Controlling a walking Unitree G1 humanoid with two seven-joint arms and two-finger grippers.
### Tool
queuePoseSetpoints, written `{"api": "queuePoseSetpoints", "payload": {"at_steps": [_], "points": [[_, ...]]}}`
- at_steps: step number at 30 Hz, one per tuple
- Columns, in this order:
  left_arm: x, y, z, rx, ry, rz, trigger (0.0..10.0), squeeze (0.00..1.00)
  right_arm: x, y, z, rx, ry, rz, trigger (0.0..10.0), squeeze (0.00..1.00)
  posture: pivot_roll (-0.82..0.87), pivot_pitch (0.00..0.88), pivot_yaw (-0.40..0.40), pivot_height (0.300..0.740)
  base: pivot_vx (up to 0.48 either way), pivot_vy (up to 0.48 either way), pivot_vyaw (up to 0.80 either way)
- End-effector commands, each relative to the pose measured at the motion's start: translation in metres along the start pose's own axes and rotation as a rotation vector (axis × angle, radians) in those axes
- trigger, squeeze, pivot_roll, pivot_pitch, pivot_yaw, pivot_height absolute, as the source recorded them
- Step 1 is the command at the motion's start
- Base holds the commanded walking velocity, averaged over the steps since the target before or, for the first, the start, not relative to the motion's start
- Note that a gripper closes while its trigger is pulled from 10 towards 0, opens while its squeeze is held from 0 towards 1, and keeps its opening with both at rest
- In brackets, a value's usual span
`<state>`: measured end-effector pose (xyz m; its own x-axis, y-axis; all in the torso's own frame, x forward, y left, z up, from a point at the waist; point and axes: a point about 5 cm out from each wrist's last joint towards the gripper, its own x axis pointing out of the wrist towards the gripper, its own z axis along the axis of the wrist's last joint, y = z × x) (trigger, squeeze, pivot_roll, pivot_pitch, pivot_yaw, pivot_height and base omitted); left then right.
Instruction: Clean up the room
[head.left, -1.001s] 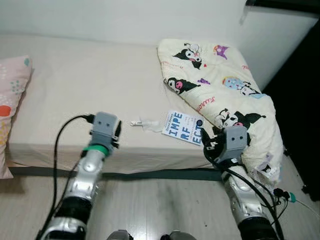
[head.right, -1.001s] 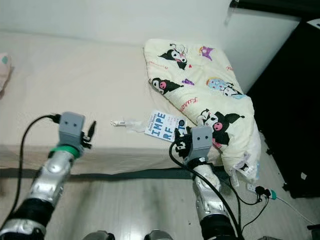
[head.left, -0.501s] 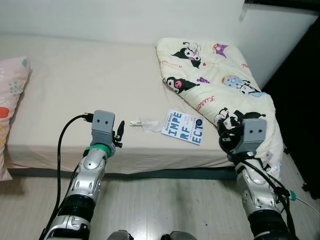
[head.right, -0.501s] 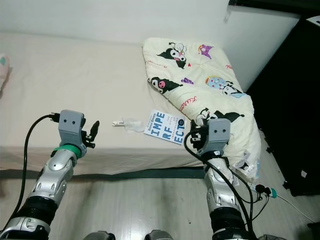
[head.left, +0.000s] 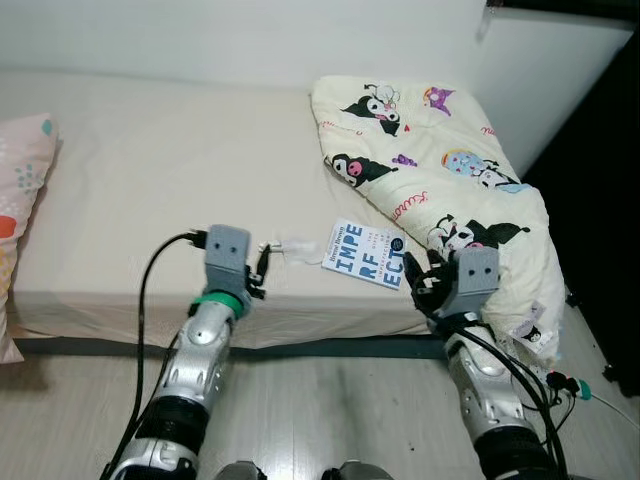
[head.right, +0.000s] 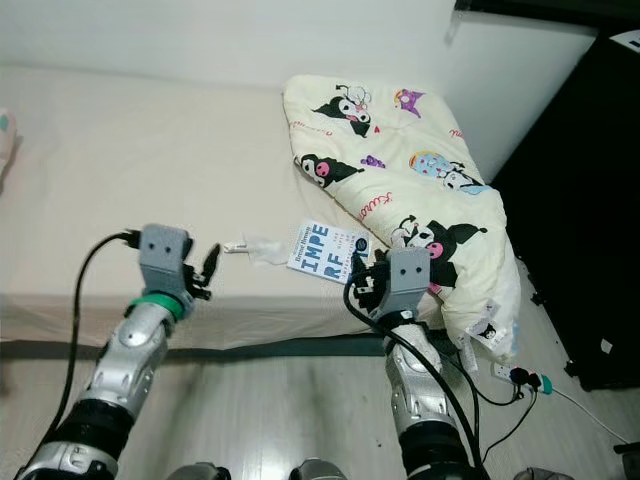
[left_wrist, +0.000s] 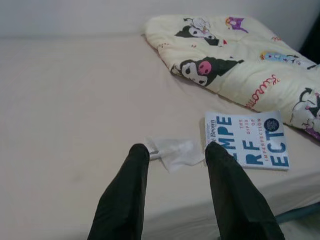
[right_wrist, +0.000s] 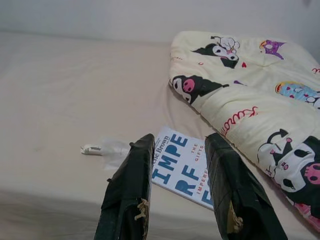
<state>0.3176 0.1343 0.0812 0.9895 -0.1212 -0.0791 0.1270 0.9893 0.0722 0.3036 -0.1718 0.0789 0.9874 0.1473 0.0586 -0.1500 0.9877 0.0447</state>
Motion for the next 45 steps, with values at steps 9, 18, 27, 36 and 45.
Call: {"api": "queuePoseSetpoints", "payload": {"at_steps": [9, 18, 27, 36, 45], "points": [[-0.0018, -0.003, -0.0013, 0.004, -0.004, 0.014, 10.0, 0.0, 0.0015, 0.0017, -0.0067, -0.032, 0.043, 0.018, 10.0, 0.0, 0.01, 0.0, -0.054, 0.74, 0.0, 0.0, 0.17], [0.0019, -0.0082, 0.0045, 0.018, -0.032, 0.006, 10.0, 0.0, 0.0012, 0.0015, -0.0055, 0.034, 0.031, 0.016, 10.0, 0.0, 0.01, 0.0, -0.047, 0.74, 0.21, 0.0, 0.07], [0.0029, -0.0092, 0.0059, 0.028, -0.037, -0.004, 10.0, 0.0, 0.0001, 0.0003, -0.0063, 0.032, 0.029, 0.005, 10.0, 0.0, 0.0, 0.0, -0.043, 0.74, 0.48, 0.0, 0.0], [0.0026, -0.009, 0.0039, 0.029, -0.024, -0.001, 10.0, 0.0, -0.001, 0.0009, -0.0083, 0.027, 0.038, 0.009, 10.0, 0.0, 0.0, 0.0, -0.042, 0.74, 0.222, 0.0, 0.0], [0.0029, -0.0084, 0.0039, 0.03, -0.025, -0.001, 10.0, 0.0, -0.0019, 0.0024, -0.0099, 0.027, 0.041, 0.01, 10.0, 0.0, 0.0, 0.0, -0.038, 0.74, 0.0, 0.0, 0.0]]}}
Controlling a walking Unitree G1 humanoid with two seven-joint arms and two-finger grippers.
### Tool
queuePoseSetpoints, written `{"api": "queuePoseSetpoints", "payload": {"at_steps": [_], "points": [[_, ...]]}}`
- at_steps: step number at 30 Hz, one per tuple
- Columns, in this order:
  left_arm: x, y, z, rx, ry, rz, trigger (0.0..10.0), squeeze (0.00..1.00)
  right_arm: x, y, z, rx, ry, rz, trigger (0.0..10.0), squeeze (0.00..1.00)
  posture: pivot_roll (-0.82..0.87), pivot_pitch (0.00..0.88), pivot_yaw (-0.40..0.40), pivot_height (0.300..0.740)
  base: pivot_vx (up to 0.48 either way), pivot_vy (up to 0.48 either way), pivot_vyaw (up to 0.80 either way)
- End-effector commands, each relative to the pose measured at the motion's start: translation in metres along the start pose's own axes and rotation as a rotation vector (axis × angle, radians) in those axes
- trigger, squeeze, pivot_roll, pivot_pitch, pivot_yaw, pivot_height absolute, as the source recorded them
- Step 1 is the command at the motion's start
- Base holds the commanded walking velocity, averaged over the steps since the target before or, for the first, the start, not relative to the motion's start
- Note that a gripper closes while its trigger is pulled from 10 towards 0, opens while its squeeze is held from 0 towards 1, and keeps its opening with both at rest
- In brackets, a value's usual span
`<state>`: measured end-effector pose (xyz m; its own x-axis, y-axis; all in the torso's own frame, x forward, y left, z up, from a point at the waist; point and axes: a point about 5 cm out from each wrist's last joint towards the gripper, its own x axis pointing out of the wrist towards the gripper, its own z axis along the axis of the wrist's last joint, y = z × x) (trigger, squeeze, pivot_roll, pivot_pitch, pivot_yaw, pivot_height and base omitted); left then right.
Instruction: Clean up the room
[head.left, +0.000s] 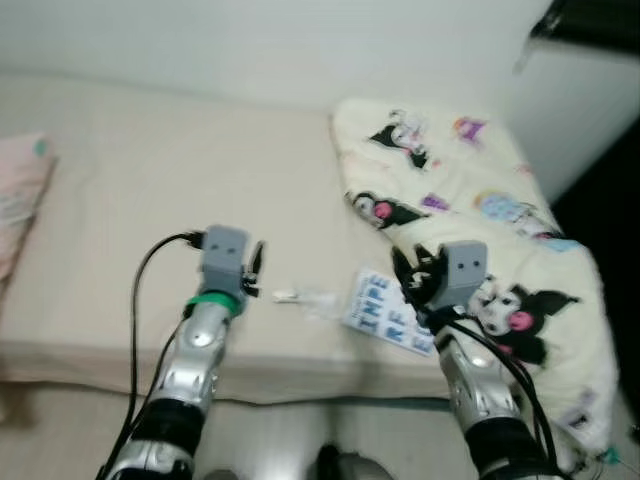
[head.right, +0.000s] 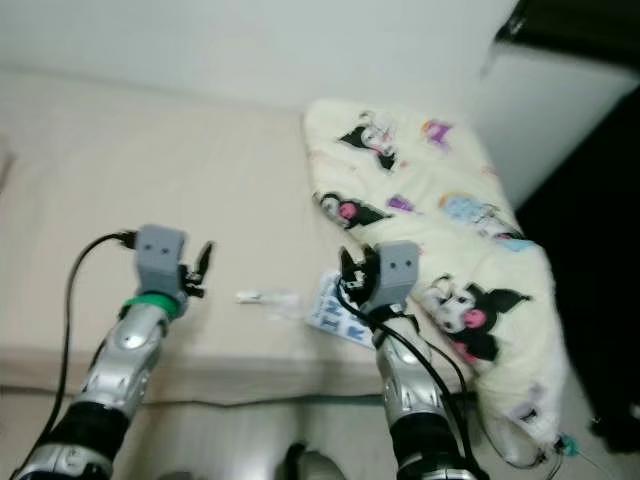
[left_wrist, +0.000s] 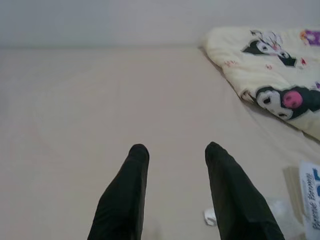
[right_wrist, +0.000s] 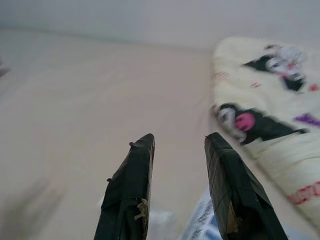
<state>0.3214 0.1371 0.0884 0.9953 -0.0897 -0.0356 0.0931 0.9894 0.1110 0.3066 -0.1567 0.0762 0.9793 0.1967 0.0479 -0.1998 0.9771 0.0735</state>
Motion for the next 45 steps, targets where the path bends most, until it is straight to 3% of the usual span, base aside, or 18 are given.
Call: {"api": "queuePoseSetpoints", "payload": {"at_steps": [1, 21, 45], "points": [[-0.001, -0.013, -0.003, -0.007, 0.016, -0.038, 10.0, 0.0, -0.008, -0.012, -0.006, -0.004, 0.028, -0.04, 10.0, 0.0, 0.0, 0.0, -0.038, 0.74, 0.0, 0.0, 0.0], [-0.008, -0.02, -0.02, 0.026, 0.084, -0.085, 10.0, 0.0, -0.007, -0.001, -0.015, 0.009, 0.084, -0.009, 10.0, 0.0, 0.0, 0.0, -0.036, 0.74, 0.0, 0.0, 0.0], [-0.009, -0.021, -0.025, 0.029, 0.096, -0.085, 10.0, 0.0, -0.006, -0.002, -0.014, 0.007, 0.078, -0.004, 10.0, 0.0, 0.01, 0.0, -0.043, 0.64, 0.0, 0.0, 0.0]]}}
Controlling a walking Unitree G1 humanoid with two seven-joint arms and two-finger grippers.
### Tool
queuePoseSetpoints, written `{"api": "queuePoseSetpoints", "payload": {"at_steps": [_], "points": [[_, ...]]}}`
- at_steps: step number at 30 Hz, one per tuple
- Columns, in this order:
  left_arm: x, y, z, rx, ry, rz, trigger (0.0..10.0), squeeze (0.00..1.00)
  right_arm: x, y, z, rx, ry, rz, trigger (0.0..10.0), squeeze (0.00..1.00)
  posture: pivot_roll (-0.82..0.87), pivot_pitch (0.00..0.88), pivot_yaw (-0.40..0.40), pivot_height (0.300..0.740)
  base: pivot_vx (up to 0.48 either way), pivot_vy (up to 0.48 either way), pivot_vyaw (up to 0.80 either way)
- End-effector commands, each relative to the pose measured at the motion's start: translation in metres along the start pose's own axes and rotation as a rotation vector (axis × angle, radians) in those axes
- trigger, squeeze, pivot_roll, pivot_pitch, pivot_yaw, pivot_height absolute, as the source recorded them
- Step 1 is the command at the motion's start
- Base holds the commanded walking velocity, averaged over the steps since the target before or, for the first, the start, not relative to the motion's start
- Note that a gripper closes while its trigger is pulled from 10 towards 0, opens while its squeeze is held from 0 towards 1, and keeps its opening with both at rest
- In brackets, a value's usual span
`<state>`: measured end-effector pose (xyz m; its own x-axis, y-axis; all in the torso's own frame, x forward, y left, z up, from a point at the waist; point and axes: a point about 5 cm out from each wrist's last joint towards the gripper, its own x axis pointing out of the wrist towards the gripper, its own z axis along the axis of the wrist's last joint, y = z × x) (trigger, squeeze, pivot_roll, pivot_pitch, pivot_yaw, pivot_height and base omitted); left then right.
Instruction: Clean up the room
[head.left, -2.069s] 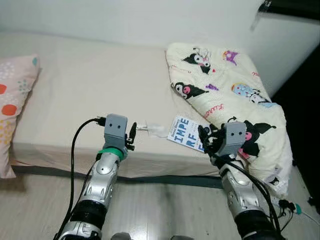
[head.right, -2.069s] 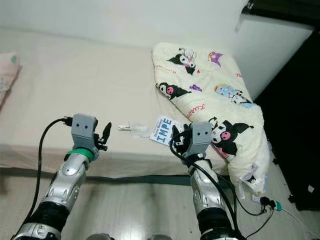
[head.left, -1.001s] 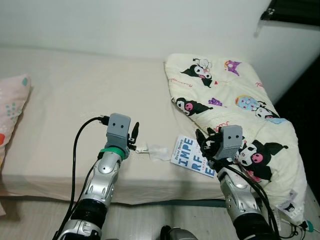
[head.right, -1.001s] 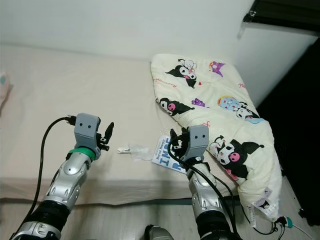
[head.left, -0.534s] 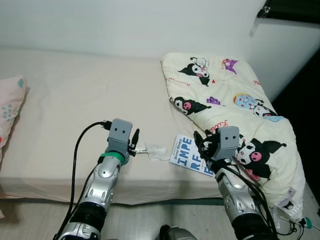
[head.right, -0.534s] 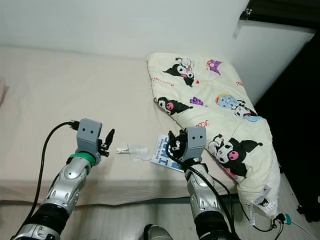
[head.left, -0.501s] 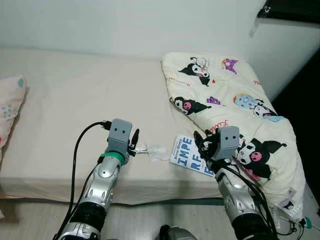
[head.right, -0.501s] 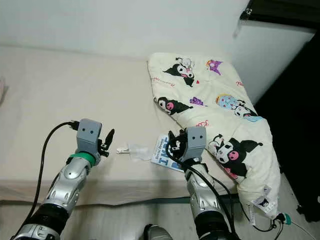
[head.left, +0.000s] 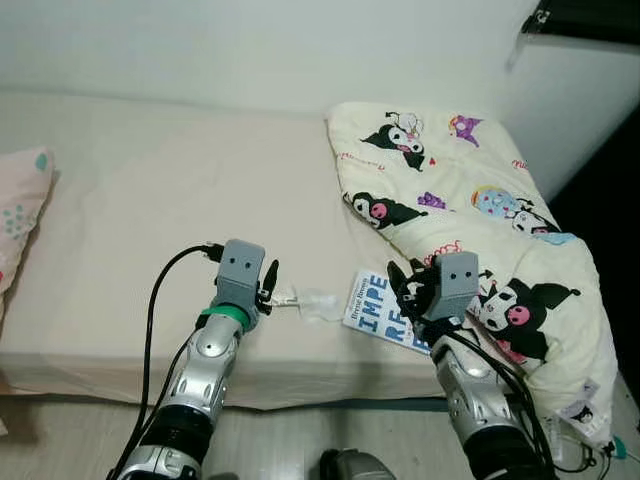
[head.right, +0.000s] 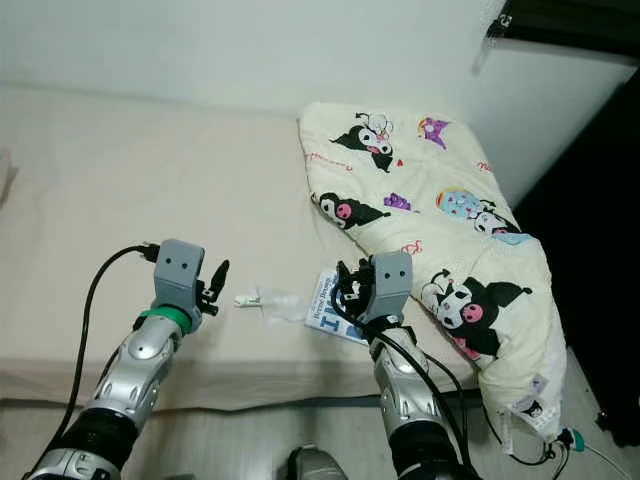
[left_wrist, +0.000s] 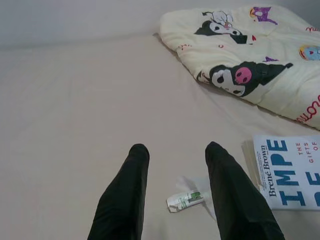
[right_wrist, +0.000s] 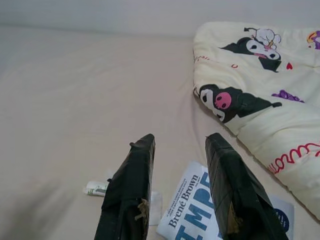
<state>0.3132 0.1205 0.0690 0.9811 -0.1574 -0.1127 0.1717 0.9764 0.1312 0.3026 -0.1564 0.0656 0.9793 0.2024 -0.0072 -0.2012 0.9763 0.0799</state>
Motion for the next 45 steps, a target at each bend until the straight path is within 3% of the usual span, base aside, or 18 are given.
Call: {"api": "queuePoseSetpoints", "payload": {"at_steps": [1, 24, 32, 35, 37, 38, 40, 42, 43, 44, 45], "points": [[-0.003, -0.002, -0.008, 0.002, 0.028, -0.007, 10.0, 0.0, -0.001, -0.003, -0.004, 0.001, 0.023, -0.006, 10.0, 0.0, 0.01, 0.0, -0.043, 0.64, 0.0, 0.0, 0.0], [-0.001, 0.001, -0.005, 0.012, 0.022, -0.003, 10.0, 0.0, 0.002, 0.001, -0.004, 0.036, 0.023, 0.009, 10.0, 0.0, 0.02, 0.0, -0.03, 0.545, 0.0, 0.0, 0.0], [-0.001, 0.0, -0.003, 0.01, 0.015, -0.003, 10.0, 0.0, 0.013, 0.004, -0.002, 0.029, 0.04, 0.042, 10.0, 0.0, 0.03, 0.0, -0.03, 0.515, 0.0, 0.0, 0.0], [-0.005, -0.001, -0.003, 0.01, 0.013, -0.004, 10.0, 0.0, 0.022, 0.002, 0.004, -0.053, 0.06, 0.087, 10.0, 0.0, 0.04, 0.0, -0.033, 0.501, 0.0, 0.0, 0.0], [-0.007, 0.0, -0.005, 0.01, 0.016, -0.004, 10.0, 0.0, 0.027, -0.004, 0.01, -0.156, 0.071, 0.118, 10.0, 0.0, 0.05, 0.0, -0.034, 0.501, 0.0, 0.0, 0.0], [-0.007, 0.0, -0.005, 0.01, 0.016, -0.004, 10.0, 0.0, 0.027, -0.004, 0.01, -0.156, 0.071, 0.118, 10.0, 0.0, 0.05, 0.0, -0.034, 0.501, 0.0, 0.0, 0.0], [-0.01, 0.001, -0.007, 0.01, 0.022, 0.0, 10.0, 0.0, 0.032, -0.014, 0.019, -0.251, 0.077, 0.136, 10.0, 0.02, 0.05, 0.008, -0.037, 0.501, 0.0, 0.0, 0.0], [-0.012, 0.001, -0.007, 0.01, 0.022, 0.0, 10.0, 0.0, 0.033, -0.016, 0.021, -0.27, 0.077, 0.139, 10.0, 0.02, 0.05, 0.014, -0.038, 0.501, 0.0, 0.0, 0.0], [-0.016, 0.002, -0.01, 0.01, 0.031, 0.009, 10.0, 0.0, 0.036, -0.024, 0.026, -0.393, 0.105, 0.171, 10.0, 1.0, 0.06, 0.05, -0.039, 0.501, 0.0, 0.0, 0.0], [-0.018, 0.002, -0.011, 0.01, 0.034, 0.012, 10.0, 0.0, 0.037, -0.027, 0.027, -0.461, 0.125, 0.188, 10.0, 1.0, 0.06, 0.057, -0.038, 0.501, 0.0, 0.0, 0.0], [-0.018, 0.002, -0.011, 0.01, 0.034, 0.012, 10.0, 0.0, 0.037, -0.027, 0.027, -0.461, 0.125, 0.188, 10.0, 1.0, 0.06, 0.057, -0.038, 0.501, 0.0, 0.0, 0.0]]}}
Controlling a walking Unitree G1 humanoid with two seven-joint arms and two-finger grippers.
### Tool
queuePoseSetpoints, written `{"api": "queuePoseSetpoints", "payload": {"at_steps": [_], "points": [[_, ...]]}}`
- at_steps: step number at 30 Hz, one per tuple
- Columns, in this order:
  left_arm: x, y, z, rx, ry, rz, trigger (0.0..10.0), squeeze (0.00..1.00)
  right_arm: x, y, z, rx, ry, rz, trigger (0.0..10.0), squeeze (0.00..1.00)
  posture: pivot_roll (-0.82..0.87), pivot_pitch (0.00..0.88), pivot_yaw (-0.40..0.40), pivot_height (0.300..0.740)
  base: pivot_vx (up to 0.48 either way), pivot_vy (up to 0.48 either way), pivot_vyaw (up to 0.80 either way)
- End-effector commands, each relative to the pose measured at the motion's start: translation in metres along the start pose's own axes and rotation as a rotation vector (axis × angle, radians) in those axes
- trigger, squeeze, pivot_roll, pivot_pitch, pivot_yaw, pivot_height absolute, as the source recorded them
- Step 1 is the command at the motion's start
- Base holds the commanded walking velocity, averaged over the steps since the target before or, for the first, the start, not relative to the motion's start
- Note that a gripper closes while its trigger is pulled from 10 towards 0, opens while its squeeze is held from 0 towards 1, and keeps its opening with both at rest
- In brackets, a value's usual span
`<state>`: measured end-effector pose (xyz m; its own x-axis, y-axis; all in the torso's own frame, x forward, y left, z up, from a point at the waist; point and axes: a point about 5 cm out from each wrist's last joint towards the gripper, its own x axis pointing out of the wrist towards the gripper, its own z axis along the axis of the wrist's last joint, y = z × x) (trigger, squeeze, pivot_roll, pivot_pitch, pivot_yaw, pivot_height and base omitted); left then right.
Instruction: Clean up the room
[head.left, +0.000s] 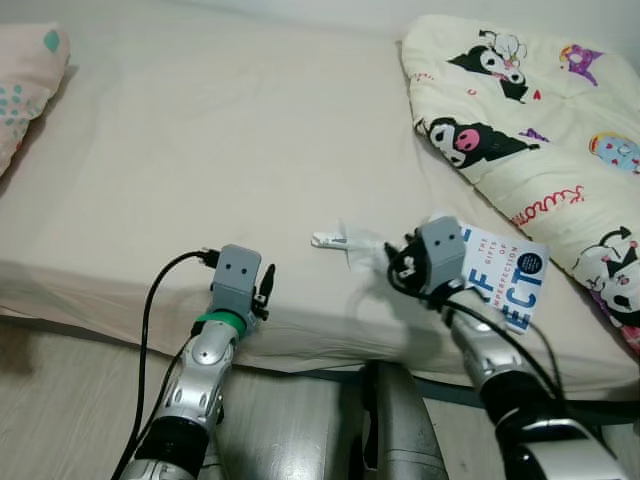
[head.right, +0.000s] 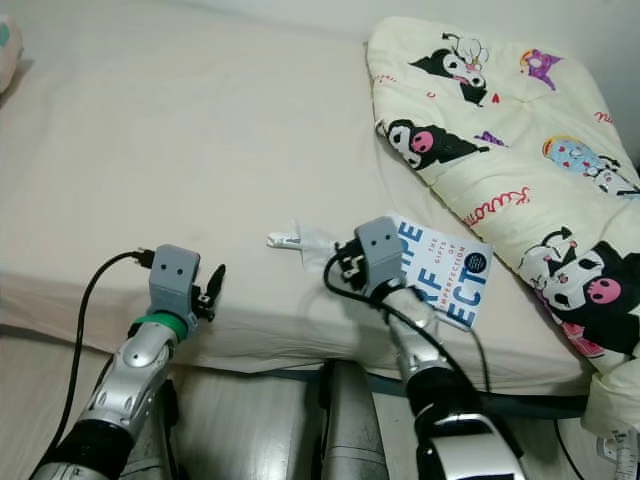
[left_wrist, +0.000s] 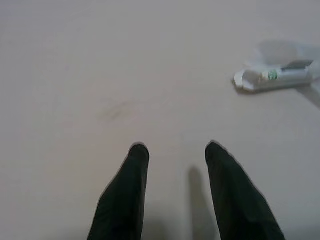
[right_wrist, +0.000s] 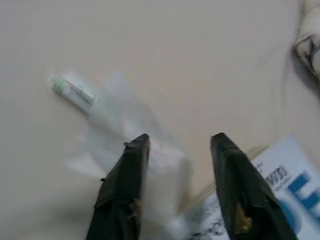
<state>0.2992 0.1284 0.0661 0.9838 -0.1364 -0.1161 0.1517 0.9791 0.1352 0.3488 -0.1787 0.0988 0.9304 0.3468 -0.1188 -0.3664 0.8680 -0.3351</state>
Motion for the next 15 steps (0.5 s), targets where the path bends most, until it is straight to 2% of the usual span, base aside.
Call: {"api": "queuePoseSetpoints", "payload": {"at_steps": [1, 3, 7, 8, 9, 10, 12, 13, 14, 15], "points": [[-0.004, -0.003, -0.006, 0.008, 0.029, -0.007, 10.0, 0.0, -0.002, 0.004, -0.008, -0.069, 0.046, 0.038, 10.0, 1.0, 0.06, 0.057, -0.038, 0.501, 0.0, 0.0, 0.0], [-0.009, -0.002, -0.007, 0.01, 0.033, -0.007, 10.0, 0.0, -0.002, 0.002, -0.01, -0.172, 0.081, 0.079, 10.0, 1.0, 0.07, 0.089, -0.032, 0.501, 0.0, 0.0, 0.0], [-0.012, -0.001, -0.008, 0.013, 0.037, -0.008, 10.0, 0.0, -0.002, 0.002, -0.011, -0.227, 0.101, 0.114, 10.0, 1.0, 0.07, 0.096, -0.028, 0.501, 0.0, 0.0, 0.0], [-0.016, 0.002, -0.009, 0.017, 0.045, -0.005, 10.0, 0.0, -0.003, 0.003, -0.011, -0.25, 0.105, 0.174, 10.0, 0.0, 0.07, 0.121, -0.02, 0.501, 0.0, 0.0, 0.0], [-0.016, 0.002, -0.009, 0.017, 0.045, -0.005, 10.0, 0.0, -0.003, 0.003, -0.011, -0.25, 0.105, 0.174, 10.0, 0.0, 0.07, 0.121, -0.02, 0.501, 0.0, 0.0, 0.0], [-0.018, 0.004, -0.01, 0.022, 0.052, -0.003, 10.0, 0.0, -0.003, 0.003, -0.01, -0.286, 0.109, 0.232, 10.0, 0.0, 0.08, 0.13, -0.021, 0.501, 0.0, 0.0, 0.0], [-0.024, 0.009, -0.012, 0.033, 0.062, 0.003, 10.0, 0.0, -0.004, 0.001, -0.009, -0.376, 0.129, 0.302, 10.0, 0.0, 0.09, 0.146, -0.027, 0.501, 0.0, 0.0, 0.0], [-0.026, 0.011, -0.013, 0.034, 0.065, 0.013, 10.0, 0.0, -0.004, -0.002, -0.01, -0.445, 0.148, 0.311, 10.0, 0.0, 0.11, 0.153, -0.023, 0.501, 0.0, 0.0, 0.0], [-0.026, 0.011, -0.013, 0.034, 0.065, 0.013, 10.0, 0.0, -0.004, -0.002, -0.01, -0.445, 0.148, 0.311, 10.0, 0.0, 0.11, 0.153, -0.023, 0.501, 0.0, 0.0, 0.0], [-0.028, 0.013, -0.012, 0.034, 0.067, 0.022, 10.0, 0.0, -0.004, -0.006, -0.01, -0.518, 0.166, 0.308, 10.0, 0.0, 0.12, 0.164, -0.017, 0.501, 0.0, 0.0, 0.0]]}}
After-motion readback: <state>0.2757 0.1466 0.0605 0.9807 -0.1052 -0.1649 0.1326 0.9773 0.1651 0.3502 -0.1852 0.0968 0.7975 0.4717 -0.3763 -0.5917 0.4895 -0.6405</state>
